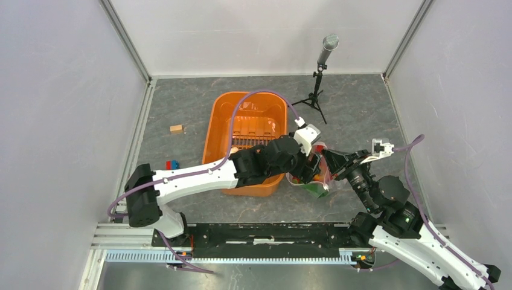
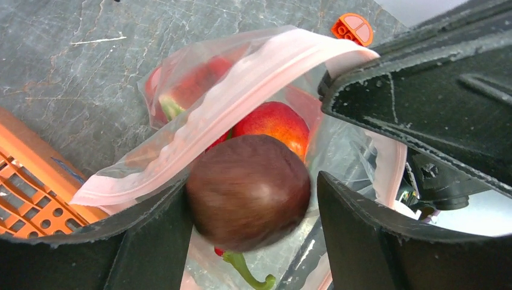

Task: Place the food in the zip-top bag and seal the zipper
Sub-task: Place the fake fruit in the zipper food storage bag, then adjust the bin at the center of the board.

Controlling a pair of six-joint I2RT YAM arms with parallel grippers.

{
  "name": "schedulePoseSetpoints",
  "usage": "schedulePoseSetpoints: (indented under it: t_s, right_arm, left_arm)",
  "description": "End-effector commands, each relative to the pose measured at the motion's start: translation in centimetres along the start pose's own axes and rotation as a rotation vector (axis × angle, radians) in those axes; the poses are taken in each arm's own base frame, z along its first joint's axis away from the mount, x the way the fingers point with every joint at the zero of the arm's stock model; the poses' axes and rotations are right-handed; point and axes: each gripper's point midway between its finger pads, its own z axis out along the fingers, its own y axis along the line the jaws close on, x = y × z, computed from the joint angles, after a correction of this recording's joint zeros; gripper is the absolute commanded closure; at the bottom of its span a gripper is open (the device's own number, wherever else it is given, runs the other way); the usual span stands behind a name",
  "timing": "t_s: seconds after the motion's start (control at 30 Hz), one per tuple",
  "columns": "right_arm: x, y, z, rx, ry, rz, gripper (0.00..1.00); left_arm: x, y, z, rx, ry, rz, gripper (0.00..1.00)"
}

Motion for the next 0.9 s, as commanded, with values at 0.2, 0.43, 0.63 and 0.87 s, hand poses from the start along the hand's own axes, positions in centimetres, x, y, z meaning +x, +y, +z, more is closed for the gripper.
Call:
schedulePoseSetpoints:
  t_s: [0.2,0.43,0.63,0.87]
  right_arm:
    - [-3.1,0.4,-0.2,0.017,-0.102,0.055,0.92]
    - [-4.3,-3.7,-1.4,0.235,-0.134,-0.01,0.94]
    - [-8.0,-6.5,-4.1,0.394,-0.222,-0.09,0.93]
    - [-6.6,-6.7,-4.1,0.378,-0.187,-0.081,0.93]
  left_arm:
    - [-4.7,-2.0,-4.4,0.11,-0.132,0.055,0.0]
    - [-3.5,-2.9,-10.0,0.239,-0.154,0.029,0.0]
    - [2.2,-2.6,-9.4,0.252,-0.036,-0.059,0.0]
    - [3.9,-4.7,-5.9,0.184,0.039,-0.039,0.0]
